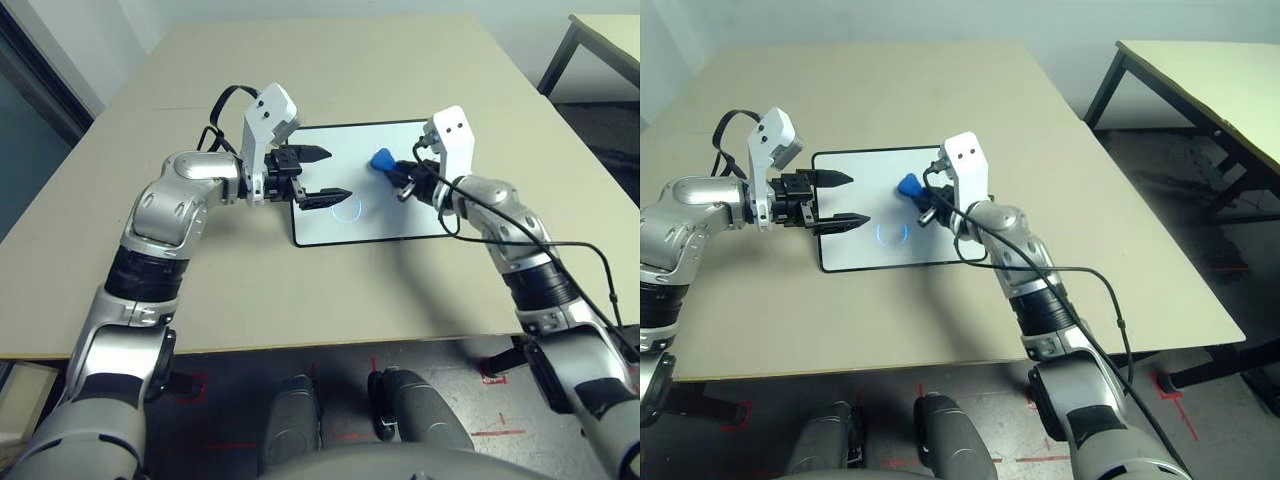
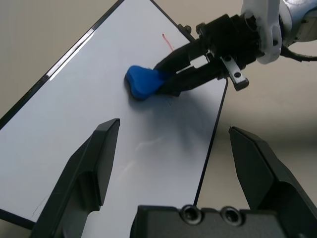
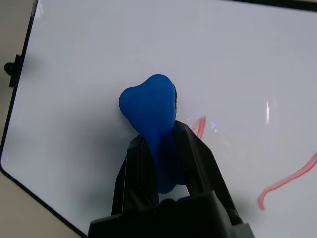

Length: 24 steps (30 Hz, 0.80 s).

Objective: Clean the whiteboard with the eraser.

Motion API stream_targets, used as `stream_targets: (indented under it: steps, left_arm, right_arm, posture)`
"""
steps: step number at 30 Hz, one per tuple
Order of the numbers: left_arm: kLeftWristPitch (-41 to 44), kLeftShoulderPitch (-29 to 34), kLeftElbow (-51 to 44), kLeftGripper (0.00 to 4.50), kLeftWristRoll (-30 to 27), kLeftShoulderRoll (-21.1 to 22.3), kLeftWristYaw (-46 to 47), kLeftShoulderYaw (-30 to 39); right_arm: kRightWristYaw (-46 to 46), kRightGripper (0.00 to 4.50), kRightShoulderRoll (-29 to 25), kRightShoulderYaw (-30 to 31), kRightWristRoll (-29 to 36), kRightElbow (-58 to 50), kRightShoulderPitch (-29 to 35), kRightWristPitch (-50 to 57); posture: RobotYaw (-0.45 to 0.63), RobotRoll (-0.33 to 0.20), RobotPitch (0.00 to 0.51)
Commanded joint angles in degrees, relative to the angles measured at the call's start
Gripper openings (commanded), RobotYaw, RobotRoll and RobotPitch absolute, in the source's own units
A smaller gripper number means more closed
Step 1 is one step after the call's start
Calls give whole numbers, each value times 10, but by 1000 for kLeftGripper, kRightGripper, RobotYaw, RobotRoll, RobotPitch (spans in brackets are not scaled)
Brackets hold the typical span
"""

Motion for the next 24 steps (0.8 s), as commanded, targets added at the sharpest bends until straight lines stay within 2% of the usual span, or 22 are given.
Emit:
stream_targets:
  steps: [1,8,19,24]
  left_arm:
    - [6,4,-8,4500,-2,7,-3,0]
    - [2,1,-1,4500,-2,6,-3,-3]
    - [0,-1,2,4500,-2,1,-6,-4]
    - [0,-1,3,4500,-2,0,-6,-4]
  right_arm:
    - [2,692,4,18,-13,36,33,22]
    - [-2,692,2,6,-15,55,36,14]
    - [-45,689,-14,-63,-17,65,-51,-30]
    - [-40,689,-12,-55,-21,58,-52,-22]
  posture:
    - [-73,0,99]
    - [-80,0,104]
    - [-86,0,108]
    - [-86,0,109]
